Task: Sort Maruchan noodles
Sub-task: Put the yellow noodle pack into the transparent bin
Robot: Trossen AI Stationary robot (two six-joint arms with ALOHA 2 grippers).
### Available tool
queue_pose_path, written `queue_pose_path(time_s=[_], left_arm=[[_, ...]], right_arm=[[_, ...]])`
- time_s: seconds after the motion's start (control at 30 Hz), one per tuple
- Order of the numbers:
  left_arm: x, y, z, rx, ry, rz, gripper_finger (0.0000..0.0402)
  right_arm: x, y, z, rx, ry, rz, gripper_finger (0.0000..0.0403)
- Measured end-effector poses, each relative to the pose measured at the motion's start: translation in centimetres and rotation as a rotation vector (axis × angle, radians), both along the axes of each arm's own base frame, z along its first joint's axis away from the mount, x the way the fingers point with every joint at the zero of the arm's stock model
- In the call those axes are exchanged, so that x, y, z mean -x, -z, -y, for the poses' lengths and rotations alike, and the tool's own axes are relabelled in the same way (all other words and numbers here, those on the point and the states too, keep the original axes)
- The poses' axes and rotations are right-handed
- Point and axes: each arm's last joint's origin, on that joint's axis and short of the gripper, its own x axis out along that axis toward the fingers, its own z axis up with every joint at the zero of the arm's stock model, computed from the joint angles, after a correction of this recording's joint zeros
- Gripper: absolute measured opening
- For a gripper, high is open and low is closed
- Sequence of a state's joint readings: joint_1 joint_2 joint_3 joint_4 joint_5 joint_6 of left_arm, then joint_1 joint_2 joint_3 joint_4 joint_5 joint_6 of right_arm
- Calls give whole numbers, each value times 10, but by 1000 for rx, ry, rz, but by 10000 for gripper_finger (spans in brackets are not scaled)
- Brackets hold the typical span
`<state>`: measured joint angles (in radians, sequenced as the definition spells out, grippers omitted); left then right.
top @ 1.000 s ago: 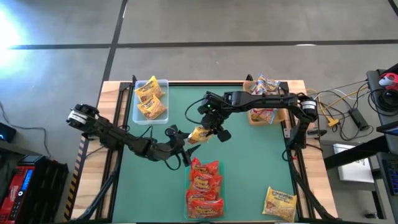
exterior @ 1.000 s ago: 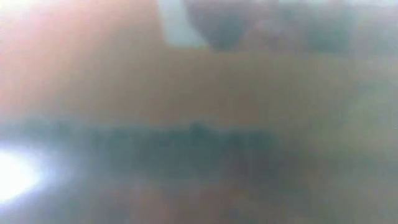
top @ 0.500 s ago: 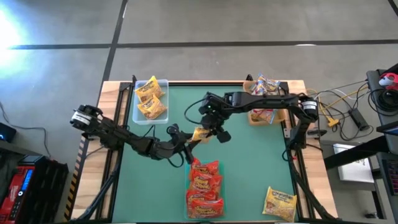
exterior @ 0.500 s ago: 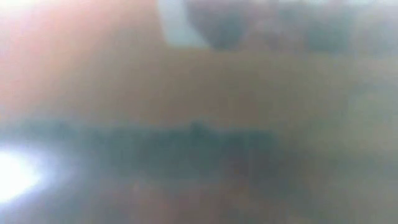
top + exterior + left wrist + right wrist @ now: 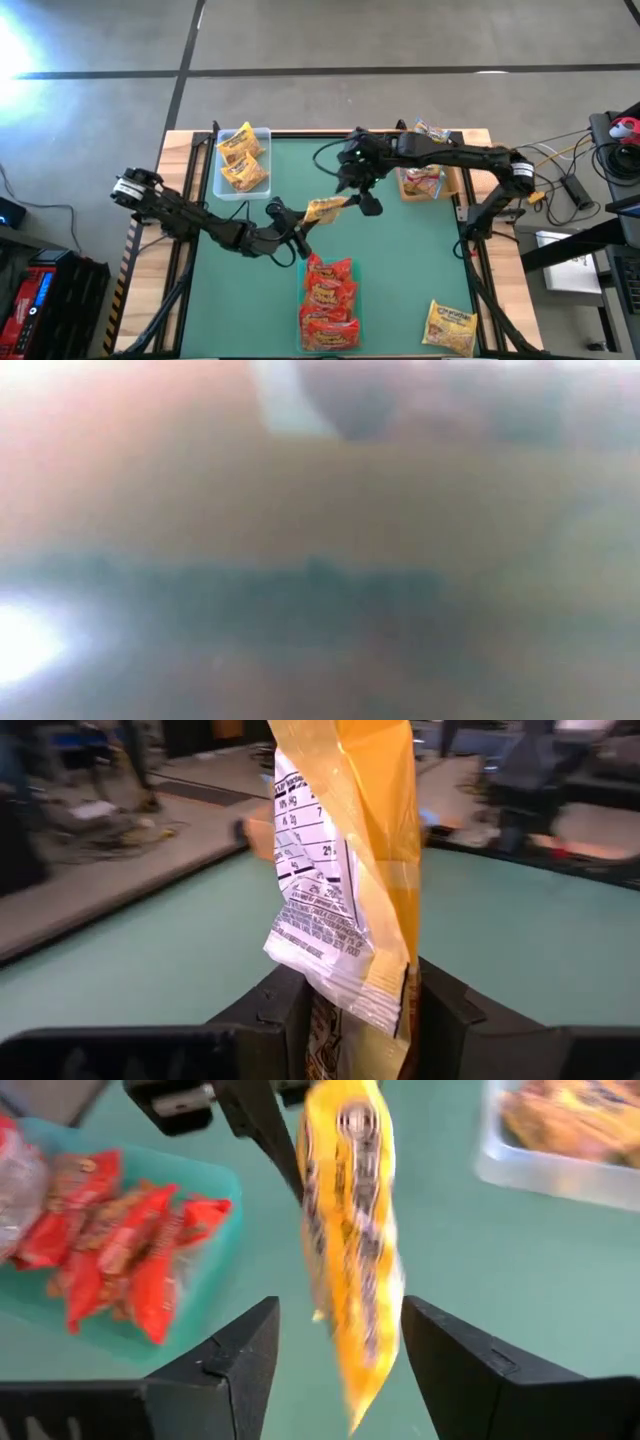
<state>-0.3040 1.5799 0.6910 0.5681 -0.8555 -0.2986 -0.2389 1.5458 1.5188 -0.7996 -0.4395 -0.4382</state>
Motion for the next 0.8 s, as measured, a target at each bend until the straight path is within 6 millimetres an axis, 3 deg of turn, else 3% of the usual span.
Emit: queue_pose_path(time_s=[0.33, 0.57, 0.8], left_arm=[[30, -26, -36, -12, -159, -137, 101], [69, -48, -70, 31, -324, -200, 101], [93, -52, -91, 60, -442, -262, 101]], right_arm=[[26, -19, 7, 178, 346, -84, 203], [37, -15, 6, 115, 441, -199, 203], [45, -7, 4, 79, 500, -303, 203]])
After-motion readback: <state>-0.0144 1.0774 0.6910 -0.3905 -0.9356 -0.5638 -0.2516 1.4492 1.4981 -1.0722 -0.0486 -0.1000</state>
